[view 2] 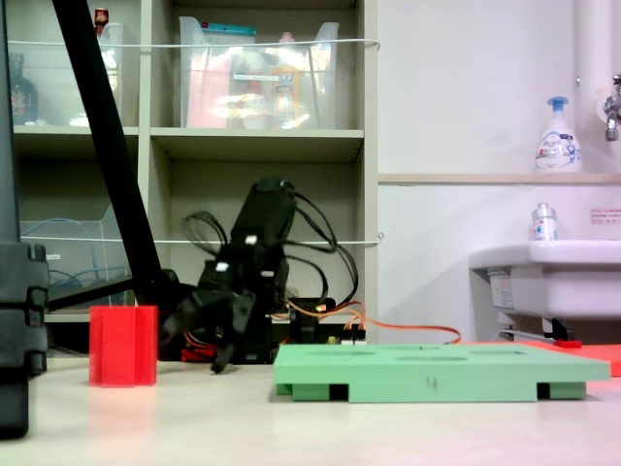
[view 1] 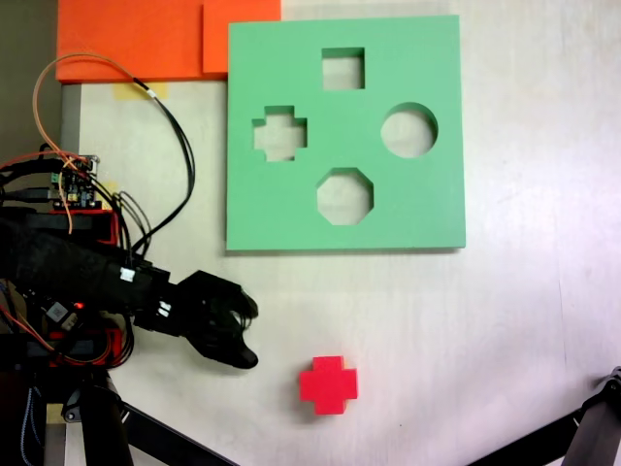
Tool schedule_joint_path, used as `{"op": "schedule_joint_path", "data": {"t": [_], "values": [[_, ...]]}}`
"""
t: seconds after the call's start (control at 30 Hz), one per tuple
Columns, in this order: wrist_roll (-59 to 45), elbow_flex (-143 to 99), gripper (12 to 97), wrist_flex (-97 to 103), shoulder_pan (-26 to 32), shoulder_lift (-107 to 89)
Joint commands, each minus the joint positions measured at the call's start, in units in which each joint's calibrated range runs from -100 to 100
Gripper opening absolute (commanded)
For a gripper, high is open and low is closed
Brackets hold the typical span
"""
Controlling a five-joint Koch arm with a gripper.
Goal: Put the cross columnar block into the corresponding hole
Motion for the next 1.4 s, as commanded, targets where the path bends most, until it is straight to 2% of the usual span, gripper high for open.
{"op": "schedule_joint_path", "data": {"t": [0.0, 0.23, 0.37, 0.47, 0.53, 0.57, 0.7, 1.37], "values": [[3.7, 12.4, 45.4, -23.6, -0.3, -0.5], [5.4, 42.3, 41.9, -50.2, -0.3, 0.4], [5.2, 63.2, 42.3, -66.0, -1.0, 18.7], [5.1, 83.1, 55.1, -81.7, -1.8, 37.9], [4.8, 93.5, 63.6, -82.4, -1.9, 48.3], [4.6, 96.2, 69.3, -82.4, -2.1, 51.8], [3.8, 97.5, 81.6, -82.4, -3.1, 59.2], [2.5, 104.0, 82.4, -77.2, -3.1, 86.6]]}}
